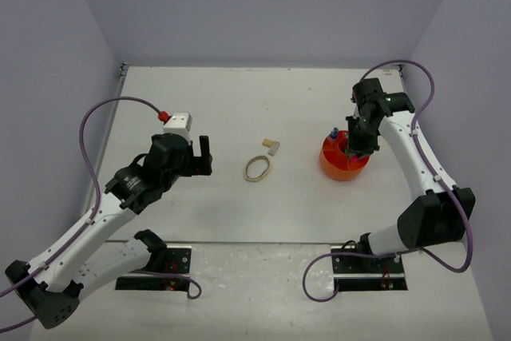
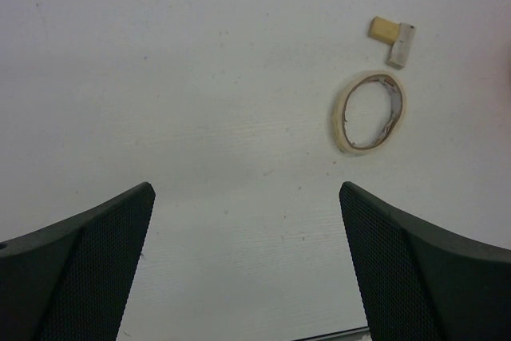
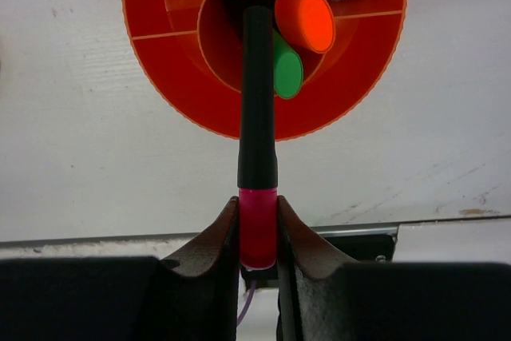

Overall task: Sort the stationery into containers
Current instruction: Place the pen in the storage box.

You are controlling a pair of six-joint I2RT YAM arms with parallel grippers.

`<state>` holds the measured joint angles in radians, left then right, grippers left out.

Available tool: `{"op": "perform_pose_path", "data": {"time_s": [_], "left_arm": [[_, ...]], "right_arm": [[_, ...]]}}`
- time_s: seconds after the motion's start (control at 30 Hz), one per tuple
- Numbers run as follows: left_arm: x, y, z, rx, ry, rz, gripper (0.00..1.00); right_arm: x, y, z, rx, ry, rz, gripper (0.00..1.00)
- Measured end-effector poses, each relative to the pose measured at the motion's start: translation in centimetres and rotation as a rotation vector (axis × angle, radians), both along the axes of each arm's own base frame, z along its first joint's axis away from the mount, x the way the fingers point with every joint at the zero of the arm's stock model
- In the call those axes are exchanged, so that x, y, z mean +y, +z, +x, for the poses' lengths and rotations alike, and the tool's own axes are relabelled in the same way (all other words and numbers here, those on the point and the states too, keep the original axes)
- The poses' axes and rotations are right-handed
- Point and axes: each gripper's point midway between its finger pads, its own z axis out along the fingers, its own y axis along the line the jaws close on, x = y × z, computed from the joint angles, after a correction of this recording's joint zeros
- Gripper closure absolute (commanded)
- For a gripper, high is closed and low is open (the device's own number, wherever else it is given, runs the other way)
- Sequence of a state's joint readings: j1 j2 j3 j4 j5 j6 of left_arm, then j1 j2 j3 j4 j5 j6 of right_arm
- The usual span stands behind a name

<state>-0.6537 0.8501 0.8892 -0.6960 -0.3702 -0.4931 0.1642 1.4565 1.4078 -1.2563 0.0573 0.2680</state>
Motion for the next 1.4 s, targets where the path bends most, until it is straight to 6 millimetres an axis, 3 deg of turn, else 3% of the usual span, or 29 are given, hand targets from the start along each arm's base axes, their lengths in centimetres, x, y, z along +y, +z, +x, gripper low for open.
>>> {"op": "perform_pose_path", "data": {"time_s": [0.4, 0.53, 0.7, 0.83, 1.0, 1.17, 1.4], "left_arm": [[0.4, 2.5, -0.4, -0.095, -0.009, -0.055, 0.00], [0.4, 2.5, -0.4, -0.096, -0.009, -0.055, 0.00], [0.4, 2.2, -0.5, -0.092, -0.010, -0.053, 0.00], [0.4, 2.0, -0.5, -0.089, -0.010, -0.050, 0.00], [0.4, 2.1, -0.5, -0.090, -0.010, -0.051, 0.00], [0.4, 2.1, -0.5, -0.090, -0.010, -0.051, 0.00], [0.4, 2.2, -0.4, -0.094, -0.010, -0.055, 0.00]], "right_arm": [[0.8, -1.5, -0.3, 0.084, 0.006, 0.035, 1.00], [0.8, -2.0, -0.1, 0.104, 0.004, 0.030, 0.88], [0.8, -1.9, 0.6, 0.106, 0.002, 0.021, 0.96], [0.7, -1.5, 1.0, 0.103, 0.002, 0.016, 0.86], [0.5, -0.7, 1.6, 0.078, -0.002, 0.001, 0.82], [0.2, -0.7, 1.7, 0.093, -0.005, -0.020, 1.00], [0.3, -1.1, 1.5, 0.120, -0.001, -0.013, 1.00]]}}
